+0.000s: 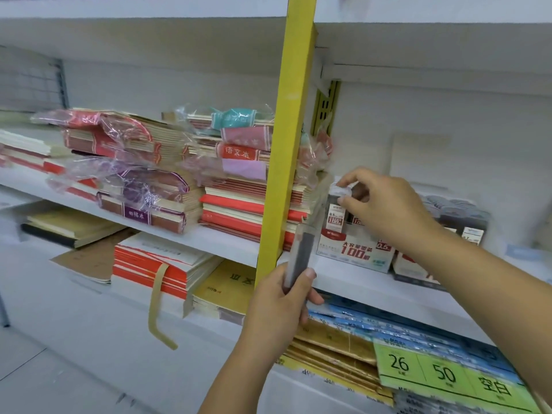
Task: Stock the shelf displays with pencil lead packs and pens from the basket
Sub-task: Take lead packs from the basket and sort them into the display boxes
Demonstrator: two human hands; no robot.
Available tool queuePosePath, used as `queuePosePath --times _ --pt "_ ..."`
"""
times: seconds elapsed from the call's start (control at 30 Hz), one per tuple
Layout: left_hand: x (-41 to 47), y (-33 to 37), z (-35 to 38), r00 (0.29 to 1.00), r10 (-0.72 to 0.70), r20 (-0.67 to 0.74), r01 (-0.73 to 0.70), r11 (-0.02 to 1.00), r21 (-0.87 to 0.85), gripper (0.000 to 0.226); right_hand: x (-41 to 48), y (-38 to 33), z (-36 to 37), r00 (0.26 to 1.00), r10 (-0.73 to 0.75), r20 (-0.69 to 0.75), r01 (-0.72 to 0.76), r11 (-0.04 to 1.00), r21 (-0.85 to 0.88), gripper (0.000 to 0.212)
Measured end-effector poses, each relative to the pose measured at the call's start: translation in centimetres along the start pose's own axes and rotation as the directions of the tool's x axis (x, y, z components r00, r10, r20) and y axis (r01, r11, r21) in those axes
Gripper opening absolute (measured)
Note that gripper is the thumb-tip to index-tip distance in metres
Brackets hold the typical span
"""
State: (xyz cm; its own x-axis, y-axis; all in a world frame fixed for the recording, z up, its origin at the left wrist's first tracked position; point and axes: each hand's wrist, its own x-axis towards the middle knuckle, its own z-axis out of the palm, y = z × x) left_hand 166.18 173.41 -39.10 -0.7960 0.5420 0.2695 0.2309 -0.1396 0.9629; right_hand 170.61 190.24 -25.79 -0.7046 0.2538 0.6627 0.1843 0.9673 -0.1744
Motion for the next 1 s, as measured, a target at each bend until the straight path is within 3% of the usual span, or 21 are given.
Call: queuePosePath --times 0.1,0.27,0.3,0.37,0.43,0.5,0.53,0.6,0.67,0.83,0.9,1.0 --pt "0.1 0.0 -0.2 1.0 0.009 -0.01 -0.009 1.0 0.001 0.026 0.4 0.2 0.6 0.983 -0.135 -0.127 0.1 0.964 -0.248 0.023" --pt "-0.1 0.0 -0.2 1.0 0.023 -0.01 -0.022 0.999 0.044 0.031 -0.3 0.1 0.3 0.989 -0.144 -0.045 0.116 0.918 -0.379 0.042" --pt "-0.2 0.1 -0.2 0.999 0.032 -0.002 -0.032 0.998 0.062 0.031 -1.1 -0.1 0.2 0.989 -0.133 -0.059 0.107 0.942 -0.318 0.043" --pt "-0.4 0.3 0.0 0.998 0.055 0.016 -0.056 0.993 0.106 0.027 -3.5 -1.0 -0.2 0.996 -0.064 -0.054 0.064 0.998 0.0 0.033" --pt "-0.7 0.6 0.2 0.995 0.078 0.062 -0.088 0.981 0.174 0.019 -6.4 -1.7 -0.2 0.993 0.025 0.114 -0.066 0.926 0.371 0.025" --pt "-1.0 1.1 0.6 0.987 0.107 0.118 -0.134 0.958 0.252 0.01 -9.2 -1.9 0.2 0.955 0.069 0.288 -0.224 0.806 0.548 0.022" --pt "-1.3 1.4 0.8 0.984 0.099 0.146 -0.136 0.953 0.27 0.008 -10.4 -1.7 0.5 0.944 0.096 0.315 -0.274 0.758 0.592 0.016" --pt "-1.9 1.6 0.9 0.979 0.034 0.2 -0.084 0.966 0.245 0.03 -12.1 -1.0 0.6 0.934 0.183 0.308 -0.348 0.671 0.655 0.019" --pt "-2.4 1.7 0.9 0.975 -0.049 0.215 0.027 0.994 0.106 0.045 -13.5 -0.1 0.4 0.914 0.276 0.296 -0.404 0.579 0.708 0.027" --pt "-3.0 2.1 1.4 0.977 -0.134 0.165 0.173 0.951 -0.256 0.033 -15.4 1.0 -0.4 0.868 0.371 0.329 -0.466 0.387 0.796 0.028" --pt "-3.2 2.2 1.7 0.979 -0.133 0.152 0.172 0.945 -0.278 0.029 -15.7 1.1 -0.6 0.869 0.341 0.359 -0.48 0.403 0.779 0.029" --pt "-3.3 2.2 1.8 0.985 -0.123 0.121 0.147 0.964 -0.222 0.024 -15.7 1.1 -0.7 0.878 0.303 0.369 -0.477 0.507 0.718 0.029"
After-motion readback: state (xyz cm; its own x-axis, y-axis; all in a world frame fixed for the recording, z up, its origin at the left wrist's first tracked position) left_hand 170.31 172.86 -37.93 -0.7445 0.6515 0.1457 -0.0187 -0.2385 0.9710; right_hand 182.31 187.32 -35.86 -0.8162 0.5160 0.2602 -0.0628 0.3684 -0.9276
